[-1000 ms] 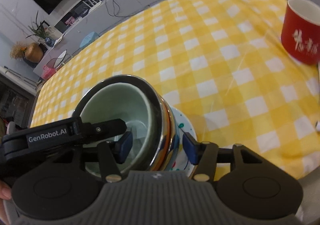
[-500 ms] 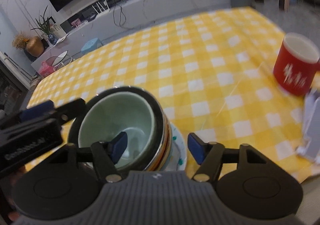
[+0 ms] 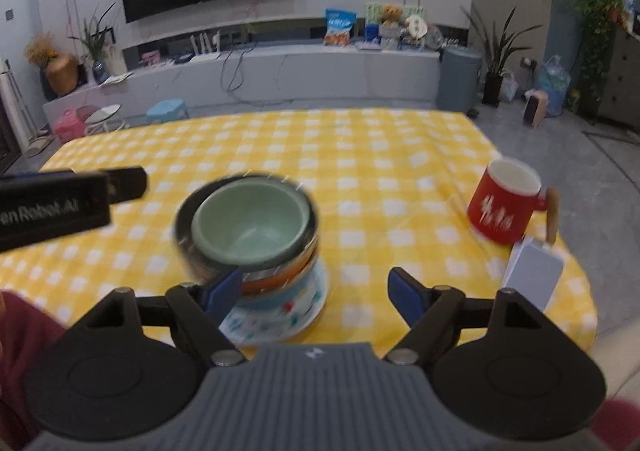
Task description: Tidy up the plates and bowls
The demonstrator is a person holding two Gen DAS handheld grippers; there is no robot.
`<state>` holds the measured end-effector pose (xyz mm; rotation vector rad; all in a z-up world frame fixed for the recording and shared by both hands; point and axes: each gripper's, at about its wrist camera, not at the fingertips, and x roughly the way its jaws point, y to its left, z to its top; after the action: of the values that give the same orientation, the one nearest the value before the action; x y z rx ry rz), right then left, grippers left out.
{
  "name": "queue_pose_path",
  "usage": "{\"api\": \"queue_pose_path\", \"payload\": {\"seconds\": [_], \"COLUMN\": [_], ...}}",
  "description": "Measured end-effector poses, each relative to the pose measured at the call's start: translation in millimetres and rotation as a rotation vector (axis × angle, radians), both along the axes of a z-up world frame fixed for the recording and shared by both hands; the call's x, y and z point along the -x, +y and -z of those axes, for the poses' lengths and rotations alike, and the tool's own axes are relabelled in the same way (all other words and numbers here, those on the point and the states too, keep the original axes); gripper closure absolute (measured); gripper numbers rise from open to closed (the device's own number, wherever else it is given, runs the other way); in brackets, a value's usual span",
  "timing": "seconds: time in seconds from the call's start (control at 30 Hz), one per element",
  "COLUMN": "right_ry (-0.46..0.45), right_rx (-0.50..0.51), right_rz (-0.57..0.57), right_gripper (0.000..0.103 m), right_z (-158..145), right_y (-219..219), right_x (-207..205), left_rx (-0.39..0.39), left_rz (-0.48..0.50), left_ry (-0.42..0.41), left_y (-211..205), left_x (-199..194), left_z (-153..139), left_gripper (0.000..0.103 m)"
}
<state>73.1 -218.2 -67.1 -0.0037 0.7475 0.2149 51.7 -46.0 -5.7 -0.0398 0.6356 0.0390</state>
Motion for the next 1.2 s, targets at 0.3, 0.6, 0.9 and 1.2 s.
{"api": "queue_pose_path", "payload": {"seconds": [0.3,0.6,0.9,1.2], "right_ry": [0.077,0.086,0.089,0.087], "right_rx": [-0.011,-0.013,-0.044,-0.054], "right_rz": [-0.089,-0.068,-0.07,-0.068], "right_gripper": [0.023,0.023,0.023,0.023], "right_z": [9.4,13.1,14.2,14.9], "right_y": [26.6,27.1,25.2,25.6], "right_x": [40.9,51.3,50.1,50.8], "left_rx": [0.014,-0.002,-0.014,-0.009], "left_rz": [-0.017,-0.039,-0.037,-0.033], "left_ry": [0.124,0.136,0.116,0.117], "left_y": [-0.4,-2.8,-5.0,-3.8], "left_x": [29.2,41.4,43.1,42.7], "left_z": [19.7,25.4,24.7,24.4], "left_gripper": [0.017,0.017,0.016,0.016]}}
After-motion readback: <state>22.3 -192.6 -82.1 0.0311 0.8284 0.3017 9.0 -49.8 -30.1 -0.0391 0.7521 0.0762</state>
